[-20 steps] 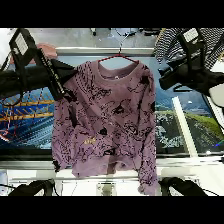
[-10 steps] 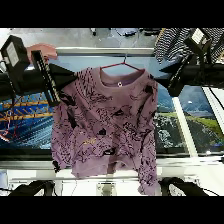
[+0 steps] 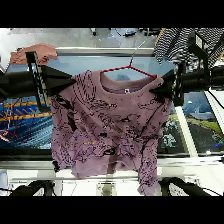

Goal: Fold the clothes and pants, and hang the long-sleeved shirts on hangers.

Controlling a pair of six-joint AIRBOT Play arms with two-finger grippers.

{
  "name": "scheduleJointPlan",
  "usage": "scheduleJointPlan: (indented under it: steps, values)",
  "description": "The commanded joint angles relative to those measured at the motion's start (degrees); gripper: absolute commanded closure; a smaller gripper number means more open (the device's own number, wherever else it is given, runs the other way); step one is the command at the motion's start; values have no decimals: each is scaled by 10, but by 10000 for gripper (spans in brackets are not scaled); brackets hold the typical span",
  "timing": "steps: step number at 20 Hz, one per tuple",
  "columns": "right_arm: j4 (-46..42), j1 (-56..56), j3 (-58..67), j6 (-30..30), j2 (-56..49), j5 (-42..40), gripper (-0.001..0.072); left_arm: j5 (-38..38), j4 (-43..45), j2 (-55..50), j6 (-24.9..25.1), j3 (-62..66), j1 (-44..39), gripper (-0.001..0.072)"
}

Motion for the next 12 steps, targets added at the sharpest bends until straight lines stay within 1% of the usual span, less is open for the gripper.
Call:
scheduleJointPlan:
  steps: [1, 3, 4, 5, 6, 7, 8, 10, 11, 12]
  values:
    - [28, -1, 1, 4, -3, 1, 682, -21, -21, -2, 2, 0, 4, 680]
    - [27, -1, 1, 4, 5, -2, 684, -16, -21, -7, 2, 0, 4, 678]
    - [18, -1, 2, 6, 12, -9, 685, -2, -20, -12, 2, 0, 4, 665]
    - [0, -1, 6, 19, 18, -20, 685, 22, -20, -16, 2, 0, 4, 564]
    - [-33, -1, 17, 53, 25, -43, 685, 62, -20, -20, 2, 0, 4, 374]
    - [-69, -2, 30, 87, 32, -71, 685, 118, -20, -23, -3, 0, 4, 209]
    - [-111, -2, 42, 131, 41, -109, 684, 175, -21, -25, -9, 0, 4, 167]
    - [-198, -2, 67, 225, 56, -182, 684, 283, -24, -25, -33, 0, 4, 167]
    - [-243, -2, 81, 274, 61, -213, 684, 310, -32, -24, -42, 0, 4, 168]
    - [-295, -2, 96, 342, 64, -244, 684, 323, -35, -24, -58, 0, 4, 168]
